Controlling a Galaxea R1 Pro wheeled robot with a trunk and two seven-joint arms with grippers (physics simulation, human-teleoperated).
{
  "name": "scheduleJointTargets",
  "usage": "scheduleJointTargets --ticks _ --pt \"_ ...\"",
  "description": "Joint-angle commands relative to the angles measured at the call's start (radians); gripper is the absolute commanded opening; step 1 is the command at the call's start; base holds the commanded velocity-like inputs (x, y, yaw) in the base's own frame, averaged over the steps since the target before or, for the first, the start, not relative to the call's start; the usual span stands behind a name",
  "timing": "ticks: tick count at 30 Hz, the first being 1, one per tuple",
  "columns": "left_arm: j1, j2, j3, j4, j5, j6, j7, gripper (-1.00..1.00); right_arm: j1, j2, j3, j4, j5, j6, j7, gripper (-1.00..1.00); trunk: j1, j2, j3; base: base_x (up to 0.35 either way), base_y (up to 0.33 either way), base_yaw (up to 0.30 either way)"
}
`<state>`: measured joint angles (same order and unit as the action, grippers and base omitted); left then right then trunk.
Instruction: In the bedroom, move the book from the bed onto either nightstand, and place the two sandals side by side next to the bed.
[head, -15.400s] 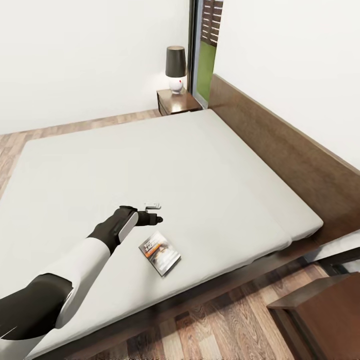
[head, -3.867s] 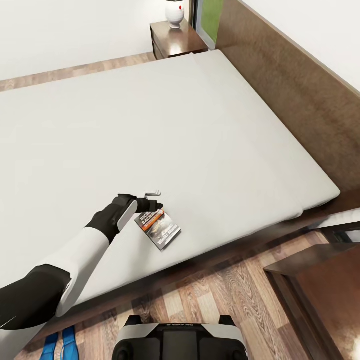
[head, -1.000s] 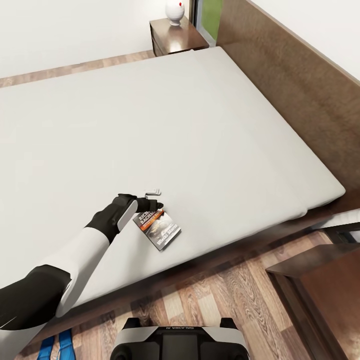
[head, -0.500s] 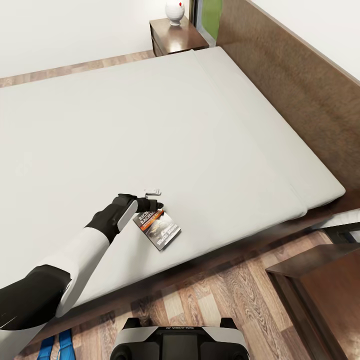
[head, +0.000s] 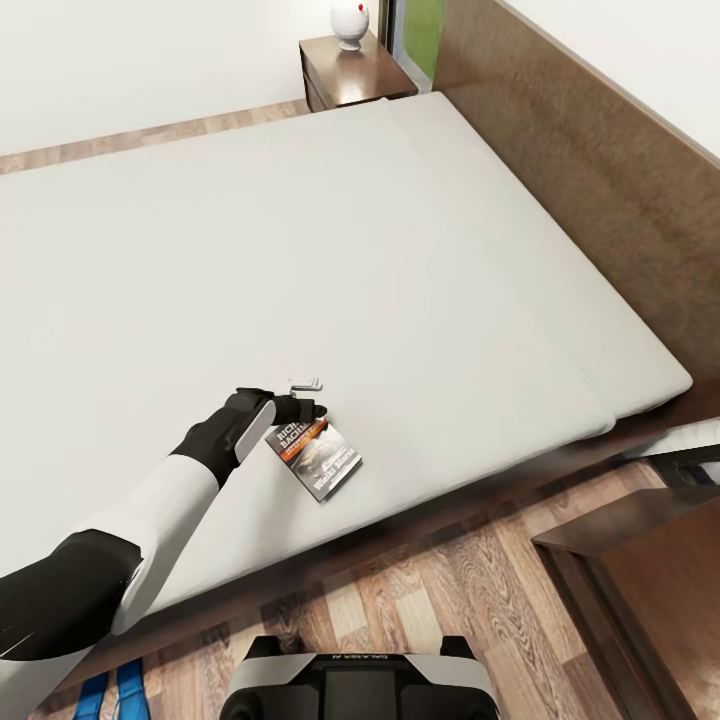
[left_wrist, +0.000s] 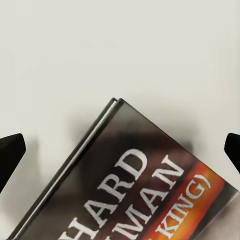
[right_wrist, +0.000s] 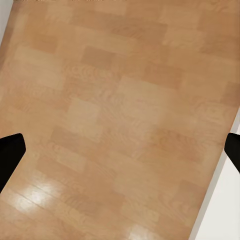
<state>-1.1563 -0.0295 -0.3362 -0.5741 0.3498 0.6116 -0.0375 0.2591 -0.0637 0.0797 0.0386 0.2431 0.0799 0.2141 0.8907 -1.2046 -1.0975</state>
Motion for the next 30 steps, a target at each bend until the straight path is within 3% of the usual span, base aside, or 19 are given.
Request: scheduleJointTargets --ticks 1,26,30 --pt "0.0 0.0 -0.001 -0.001 -0.002 0.004 -0.002 1.0 0.0 0.0 0.008 -0.002 0.001 0.003 0.004 1.0 0.0 0.0 0.0 0.0 0.0 0.0" --pt "0.001 0.0 -0.003 -0.001 -0.002 0.003 -0.002 1.0 0.0 0.001 0.008 -0.002 0.001 0.003 0.004 1.0 0.0 0.0 0.0 0.0 0.0 0.0" --pt "0.001 0.0 -0.004 0.0 -0.002 0.003 -0.002 1.0 0.0 0.0 0.008 -0.002 0.001 0.003 0.004 1.0 0.015 -0.028 -0.013 0.0 0.0 0.0"
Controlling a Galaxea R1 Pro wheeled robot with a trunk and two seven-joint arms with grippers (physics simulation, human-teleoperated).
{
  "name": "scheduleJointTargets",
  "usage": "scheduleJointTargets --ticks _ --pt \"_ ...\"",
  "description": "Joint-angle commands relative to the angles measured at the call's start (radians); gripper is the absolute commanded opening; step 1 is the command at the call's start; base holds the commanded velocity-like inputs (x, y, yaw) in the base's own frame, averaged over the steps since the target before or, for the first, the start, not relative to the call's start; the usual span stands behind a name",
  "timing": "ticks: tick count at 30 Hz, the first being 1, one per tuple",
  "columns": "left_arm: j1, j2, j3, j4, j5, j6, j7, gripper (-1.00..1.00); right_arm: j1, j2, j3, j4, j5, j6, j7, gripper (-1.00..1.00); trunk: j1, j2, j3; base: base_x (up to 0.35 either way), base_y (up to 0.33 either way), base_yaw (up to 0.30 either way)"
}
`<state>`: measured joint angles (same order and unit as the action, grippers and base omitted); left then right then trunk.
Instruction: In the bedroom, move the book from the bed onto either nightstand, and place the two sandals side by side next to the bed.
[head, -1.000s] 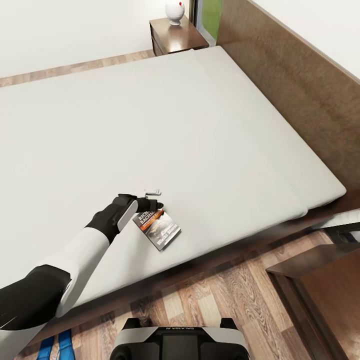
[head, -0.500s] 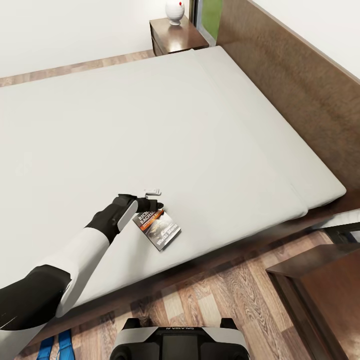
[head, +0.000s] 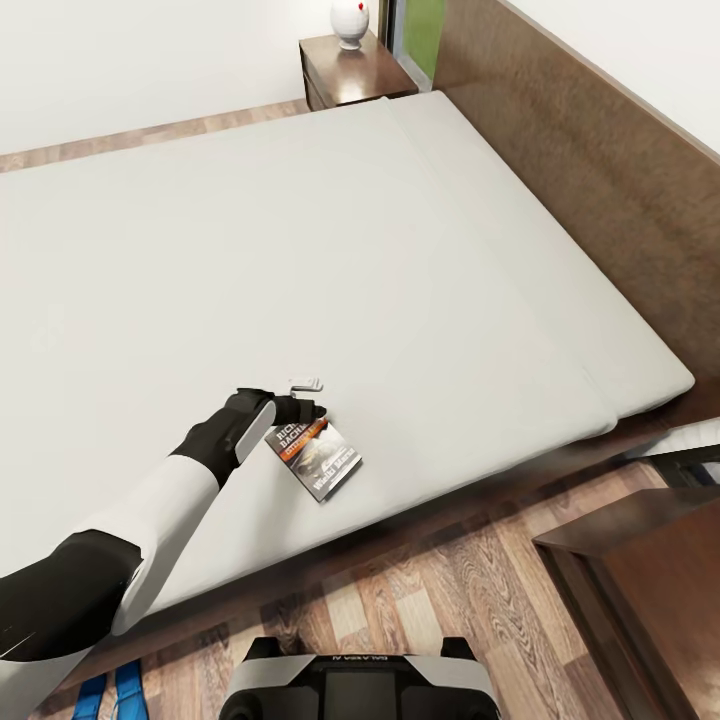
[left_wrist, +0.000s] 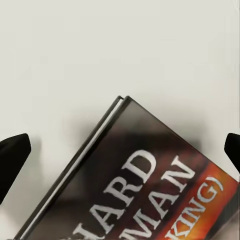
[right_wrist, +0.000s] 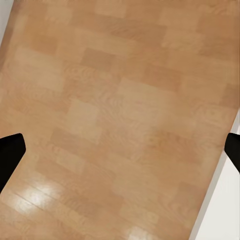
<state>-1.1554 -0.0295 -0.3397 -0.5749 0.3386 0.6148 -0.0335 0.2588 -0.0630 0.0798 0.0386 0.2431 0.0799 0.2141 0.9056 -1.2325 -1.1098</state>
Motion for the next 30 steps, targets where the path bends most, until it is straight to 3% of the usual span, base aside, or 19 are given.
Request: scheduleJointTargets --ticks 1,19,30 --pt "0.0 0.0 -0.001 0.001 0.009 -0.001 -0.006 1.0 0.0 0.0 0.008 -0.002 0.001 0.003 0.004 1.0 0.001 -0.001 -0.001 0.0 0.0 0.0" --pt "0.0 0.0 -0.001 0.0 0.009 -0.001 -0.006 1.0 0.001 -0.001 0.008 -0.002 0.001 0.003 0.004 1.0 0.001 -0.001 -0.001 -0.002 0.0 0.0" --pt "0.0 0.0 -0.001 0.0 0.009 -0.001 -0.006 1.0 0.001 -0.001 0.008 -0.002 0.001 0.003 0.004 1.0 0.001 -0.001 -0.001 -0.117 0.0 0.0"
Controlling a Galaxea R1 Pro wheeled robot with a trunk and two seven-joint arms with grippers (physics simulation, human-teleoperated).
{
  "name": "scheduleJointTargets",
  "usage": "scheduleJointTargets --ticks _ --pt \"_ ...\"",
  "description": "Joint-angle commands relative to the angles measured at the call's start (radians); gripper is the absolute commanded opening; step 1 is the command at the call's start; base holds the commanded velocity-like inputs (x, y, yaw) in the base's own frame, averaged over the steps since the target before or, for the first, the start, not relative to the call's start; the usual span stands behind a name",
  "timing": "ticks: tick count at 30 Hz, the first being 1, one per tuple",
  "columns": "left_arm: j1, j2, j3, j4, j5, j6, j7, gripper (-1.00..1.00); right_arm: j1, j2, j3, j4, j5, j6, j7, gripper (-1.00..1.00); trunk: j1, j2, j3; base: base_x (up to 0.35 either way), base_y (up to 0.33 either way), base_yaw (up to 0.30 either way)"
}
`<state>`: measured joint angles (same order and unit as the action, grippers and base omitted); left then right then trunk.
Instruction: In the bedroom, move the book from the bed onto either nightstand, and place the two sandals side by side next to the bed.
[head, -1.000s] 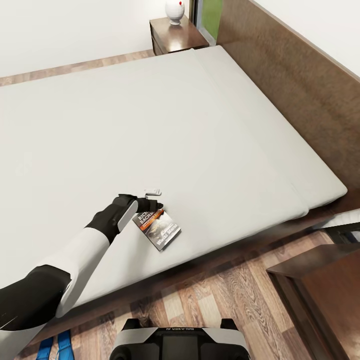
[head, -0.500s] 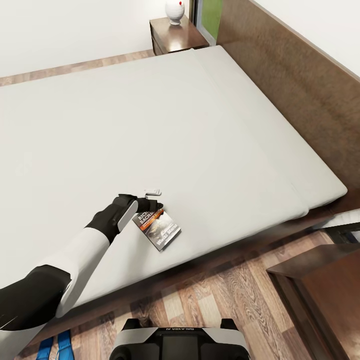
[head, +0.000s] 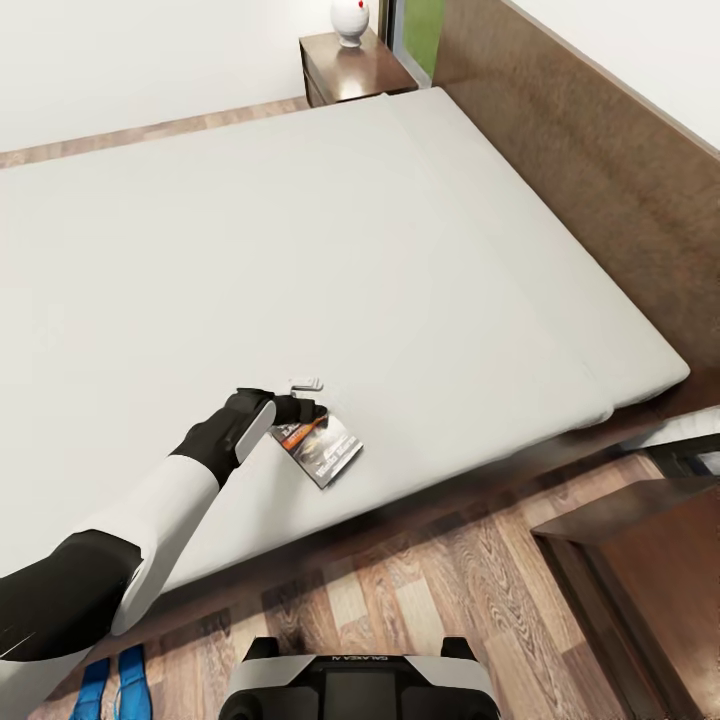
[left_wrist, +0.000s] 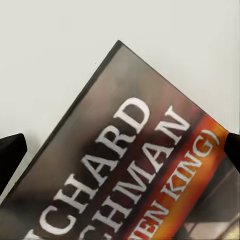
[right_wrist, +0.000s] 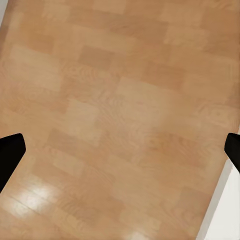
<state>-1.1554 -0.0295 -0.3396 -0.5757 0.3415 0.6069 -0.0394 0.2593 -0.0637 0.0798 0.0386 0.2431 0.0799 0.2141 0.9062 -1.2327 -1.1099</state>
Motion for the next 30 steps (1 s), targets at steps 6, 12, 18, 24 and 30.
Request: scheduleJointTargets --ticks 6,12,18,24,30 --pt "0.0 0.0 -0.002 0.0 0.006 0.007 0.0 1.0 0.0 -0.001 0.008 -0.002 0.001 0.003 0.004 1.0 0.0 0.0 0.0 -0.052 0.0 0.0" --pt "0.0 0.0 -0.002 0.0 0.006 0.007 0.0 1.0 0.0 0.0 0.008 -0.002 0.001 0.003 0.004 1.0 0.0 0.0 0.0 -0.015 0.0 0.0" --pt "0.0 0.0 -0.002 0.0 0.006 0.007 0.0 1.0 0.001 0.001 0.008 -0.002 0.001 0.003 0.005 1.0 0.0 0.0 0.0 -0.005 0.0 0.0" --pt "0.0 0.0 -0.002 0.0 0.005 0.004 0.0 1.0 0.0 0.001 0.008 -0.002 0.001 0.003 0.005 1.0 0.0 0.0 0.0 -0.04 0.0 0.0" --pt "0.0 0.0 -0.002 0.001 0.005 -0.004 0.0 1.0 0.0 0.001 0.008 -0.002 0.001 0.003 0.004 1.0 0.0 0.0 0.0 -0.033 0.0 0.0"
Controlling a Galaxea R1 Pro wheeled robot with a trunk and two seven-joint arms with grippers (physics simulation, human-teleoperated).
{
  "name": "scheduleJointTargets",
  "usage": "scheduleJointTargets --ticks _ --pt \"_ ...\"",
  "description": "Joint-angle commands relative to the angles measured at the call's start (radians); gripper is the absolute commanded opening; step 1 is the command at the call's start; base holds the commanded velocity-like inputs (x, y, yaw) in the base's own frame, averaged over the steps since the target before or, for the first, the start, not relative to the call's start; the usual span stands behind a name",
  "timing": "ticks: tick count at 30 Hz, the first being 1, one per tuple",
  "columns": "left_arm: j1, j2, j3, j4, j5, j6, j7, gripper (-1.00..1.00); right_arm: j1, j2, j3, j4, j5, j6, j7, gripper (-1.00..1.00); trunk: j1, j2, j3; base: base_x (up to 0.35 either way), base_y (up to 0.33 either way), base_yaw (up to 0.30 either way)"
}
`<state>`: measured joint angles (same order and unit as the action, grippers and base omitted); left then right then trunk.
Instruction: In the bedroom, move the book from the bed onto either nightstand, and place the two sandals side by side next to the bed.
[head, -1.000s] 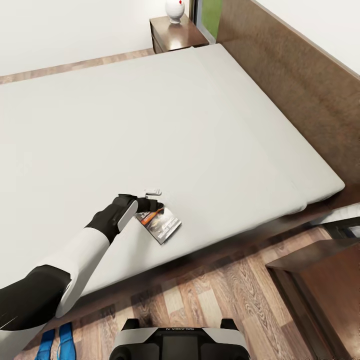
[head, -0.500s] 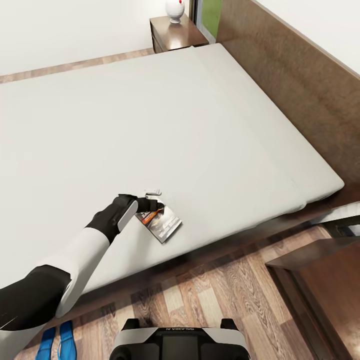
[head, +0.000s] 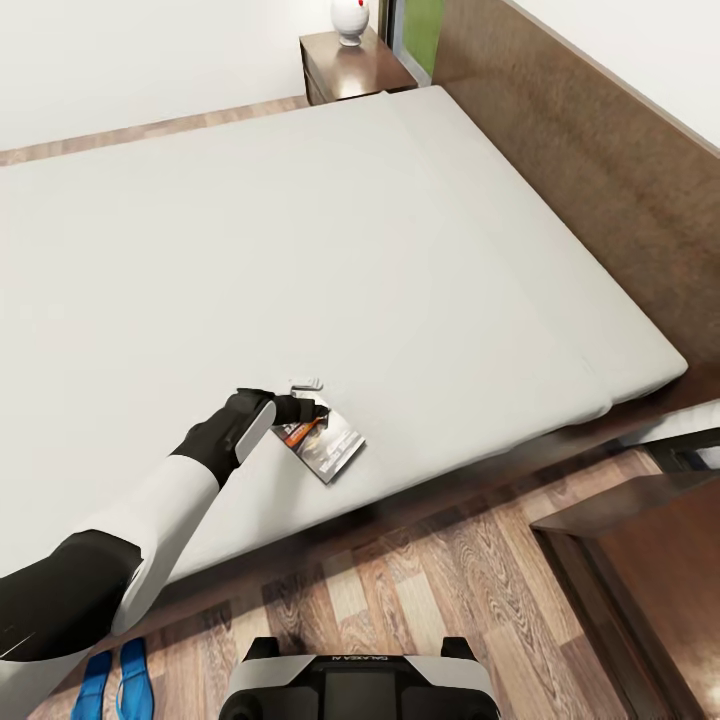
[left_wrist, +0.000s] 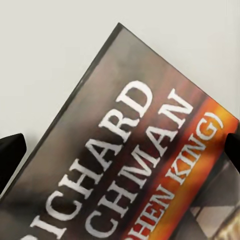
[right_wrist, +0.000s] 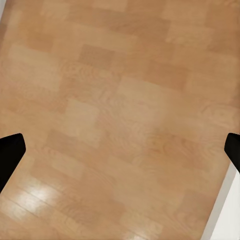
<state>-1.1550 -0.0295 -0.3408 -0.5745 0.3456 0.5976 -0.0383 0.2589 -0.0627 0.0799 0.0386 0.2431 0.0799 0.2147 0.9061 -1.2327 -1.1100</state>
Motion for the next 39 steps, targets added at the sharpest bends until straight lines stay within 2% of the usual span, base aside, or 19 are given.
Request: scheduleJointTargets --ticks 1,39 --pt "0.0 0.0 -0.001 0.0 0.001 0.004 -0.001 1.0 0.0 0.0 0.008 -0.002 0.001 0.003 0.004 1.0 0.0 0.0 0.0 -0.016 0.0 0.0" --pt "-0.019 -0.001 0.009 -0.002 0.01 0.014 0.0 1.0 0.001 -0.001 0.008 -0.002 0.001 0.003 0.004 1.0 0.0 0.0 0.0 -0.002 0.0 0.0"
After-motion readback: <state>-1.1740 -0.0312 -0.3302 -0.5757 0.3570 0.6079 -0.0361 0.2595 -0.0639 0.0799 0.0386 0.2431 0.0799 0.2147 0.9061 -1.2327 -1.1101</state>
